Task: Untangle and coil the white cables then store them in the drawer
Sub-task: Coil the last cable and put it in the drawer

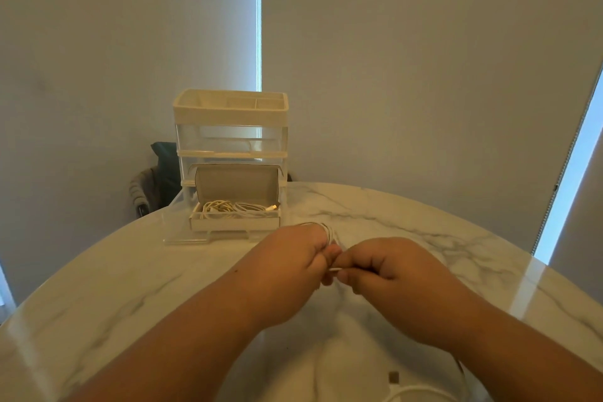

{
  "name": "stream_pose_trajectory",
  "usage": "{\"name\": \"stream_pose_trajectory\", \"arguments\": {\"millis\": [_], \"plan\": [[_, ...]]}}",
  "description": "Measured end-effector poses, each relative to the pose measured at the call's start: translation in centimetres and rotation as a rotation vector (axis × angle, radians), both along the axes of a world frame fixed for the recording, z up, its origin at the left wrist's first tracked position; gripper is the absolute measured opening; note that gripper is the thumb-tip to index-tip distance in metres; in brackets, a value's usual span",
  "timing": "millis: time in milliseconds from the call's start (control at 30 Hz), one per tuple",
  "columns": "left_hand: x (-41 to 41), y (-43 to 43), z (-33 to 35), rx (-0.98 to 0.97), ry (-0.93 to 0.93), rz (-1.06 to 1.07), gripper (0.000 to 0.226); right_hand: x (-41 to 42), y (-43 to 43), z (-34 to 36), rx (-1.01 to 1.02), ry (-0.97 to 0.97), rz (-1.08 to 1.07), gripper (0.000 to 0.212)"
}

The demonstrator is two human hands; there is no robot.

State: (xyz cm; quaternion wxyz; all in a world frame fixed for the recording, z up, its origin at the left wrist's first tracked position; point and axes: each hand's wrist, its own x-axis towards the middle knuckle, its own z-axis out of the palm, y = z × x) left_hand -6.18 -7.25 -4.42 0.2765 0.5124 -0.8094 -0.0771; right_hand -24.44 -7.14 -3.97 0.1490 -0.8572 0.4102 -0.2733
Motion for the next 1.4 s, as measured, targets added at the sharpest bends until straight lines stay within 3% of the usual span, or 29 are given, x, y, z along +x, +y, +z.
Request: {"name": "stream_pose_trajectory", "arguments": {"millis": [267, 400, 533, 800, 867, 1000, 1100, 1167, 1300, 1400], "plan": [[-0.5, 0.8, 0.2, 0.214, 0.171, -0.08, 0.033, -0.5, -0.2, 0.1, -0.118, -0.049, -0.085, 0.011], [-1.0, 0.7, 0.2, 0.202, -0.036, -0.032, 0.023, -0.5, -0.1, 0.4, -0.165, -0.021, -0.091, 0.012], [-1.0, 0.4, 0.2, 0.206, -0.15, -0.017, 0.034, -0.2, -0.1, 0.3, -0.196, 0.039, -0.095, 0.012], [-0.5, -0.5, -0.7, 0.295, -0.125, 0.084, 0.016, -1.3, -1.0, 0.2, 0.106, 0.038, -0.203, 0.01], [0.1, -0.8, -0.5, 0.27, -0.122, 0.112, 0.019, -1.7, -1.4, 0.1, 0.275, -0.091, -0.208, 0.014], [0.9, -1.3, -0.4, 0.259, -0.061, 0.153, 0.035, -1.9, -2.0, 0.2, 0.649, -0.648, -0.117, 0.022], [0.9, -0.9, -0.5, 0.281, 0.023, 0.178, 0.053, -1.8, -2.0, 0.6, 0.781, -1.008, 0.041, 0.031], [0.8, -0.6, -0.4, 0.287, 0.091, 0.167, 0.053, -1.7, -2.0, 0.6, 0.821, -1.16, 0.108, 0.035], [0.5, -0.7, -0.3, 0.218, 0.047, 0.193, 0.048, -1.5, -2.1, 0.3, 0.855, -1.274, 0.128, 0.043], [0.4, -0.9, -0.4, 0.152, 0.018, 0.236, 0.05, -0.9, -1.9, -0.6, 0.633, -0.954, -0.038, 0.034]]}}
